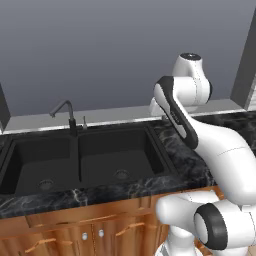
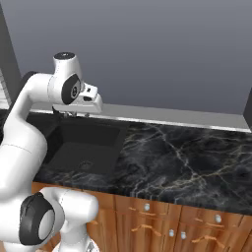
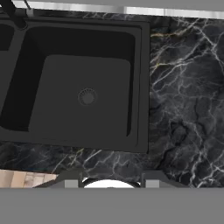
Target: Place the glass cup in the left basin and the mug in the right basin of the sink.
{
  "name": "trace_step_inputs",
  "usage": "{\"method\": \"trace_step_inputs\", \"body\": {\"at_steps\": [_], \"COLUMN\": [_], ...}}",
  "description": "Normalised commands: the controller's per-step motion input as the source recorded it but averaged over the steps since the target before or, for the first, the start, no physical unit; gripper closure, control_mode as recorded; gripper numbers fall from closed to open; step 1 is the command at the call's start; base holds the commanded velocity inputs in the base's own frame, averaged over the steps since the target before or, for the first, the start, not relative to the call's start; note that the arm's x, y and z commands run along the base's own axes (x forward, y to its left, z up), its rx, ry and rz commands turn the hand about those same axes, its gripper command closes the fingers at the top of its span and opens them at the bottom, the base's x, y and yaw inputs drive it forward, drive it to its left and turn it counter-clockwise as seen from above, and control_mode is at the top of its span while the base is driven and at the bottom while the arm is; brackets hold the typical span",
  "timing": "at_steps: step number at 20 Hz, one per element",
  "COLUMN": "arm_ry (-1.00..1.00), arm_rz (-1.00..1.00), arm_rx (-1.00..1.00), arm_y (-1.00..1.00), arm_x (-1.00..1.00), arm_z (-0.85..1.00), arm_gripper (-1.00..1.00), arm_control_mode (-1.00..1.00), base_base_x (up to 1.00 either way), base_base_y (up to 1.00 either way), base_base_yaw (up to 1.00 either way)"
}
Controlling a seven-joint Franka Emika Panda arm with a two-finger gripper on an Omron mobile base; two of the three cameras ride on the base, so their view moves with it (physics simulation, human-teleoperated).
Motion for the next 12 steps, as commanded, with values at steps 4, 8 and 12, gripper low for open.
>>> {"method": "trace_step_inputs", "body": {"at_steps": [4, 8, 12], "arm_ry": [0.0, 0.0, 0.0], "arm_rz": [0.0, 0.0, 0.0], "arm_rx": [0.0, 0.0, 0.0], "arm_y": [0.0, 0.0, 0.0], "arm_x": [0.0, 0.0, 0.0], "arm_z": [0.0, 0.0, 0.0], "arm_gripper": [-1.0, -1.0, -1.0], "arm_control_mode": [1.0, 1.0, 1.0], "base_base_x": [-0.01, -0.03, 0.0], "base_base_y": [0.19, 0.76, 0.65], "base_base_yaw": [-0.03, -0.16, -0.05]}}
